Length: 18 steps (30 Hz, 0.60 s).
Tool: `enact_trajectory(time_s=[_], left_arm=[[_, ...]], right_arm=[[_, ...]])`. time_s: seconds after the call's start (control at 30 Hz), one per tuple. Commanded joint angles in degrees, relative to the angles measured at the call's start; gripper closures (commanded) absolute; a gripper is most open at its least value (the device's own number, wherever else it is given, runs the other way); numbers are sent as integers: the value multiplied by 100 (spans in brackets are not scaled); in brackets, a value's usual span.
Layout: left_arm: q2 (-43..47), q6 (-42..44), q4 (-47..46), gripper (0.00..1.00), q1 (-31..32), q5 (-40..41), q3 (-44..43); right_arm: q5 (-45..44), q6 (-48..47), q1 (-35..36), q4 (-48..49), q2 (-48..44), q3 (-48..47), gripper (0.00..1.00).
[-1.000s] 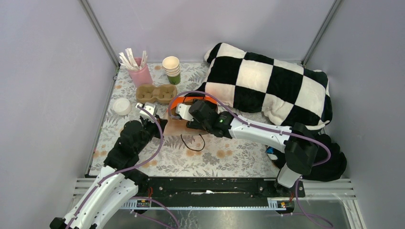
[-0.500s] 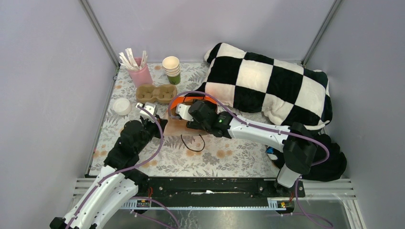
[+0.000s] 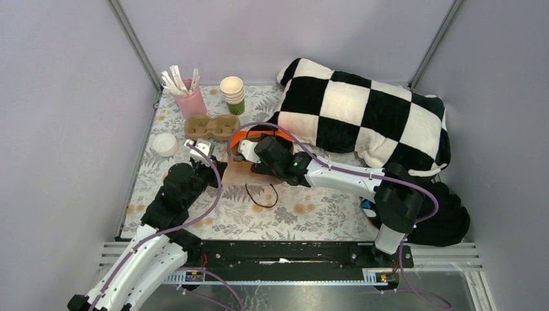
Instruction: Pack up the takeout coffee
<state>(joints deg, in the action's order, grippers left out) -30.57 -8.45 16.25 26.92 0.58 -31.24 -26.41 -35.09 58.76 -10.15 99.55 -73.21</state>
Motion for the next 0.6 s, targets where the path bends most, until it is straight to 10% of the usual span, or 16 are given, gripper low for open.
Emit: enact_trajectory(time_s=[0.0,0.57], left_arm=[[-39,19,27,100,-16,-32,-156],[-128,-189,257,100,-12,34,-366]], right_arm=[[-190,129,-176,428,70,43,18],[-103,232,-346,399,270,82,4]])
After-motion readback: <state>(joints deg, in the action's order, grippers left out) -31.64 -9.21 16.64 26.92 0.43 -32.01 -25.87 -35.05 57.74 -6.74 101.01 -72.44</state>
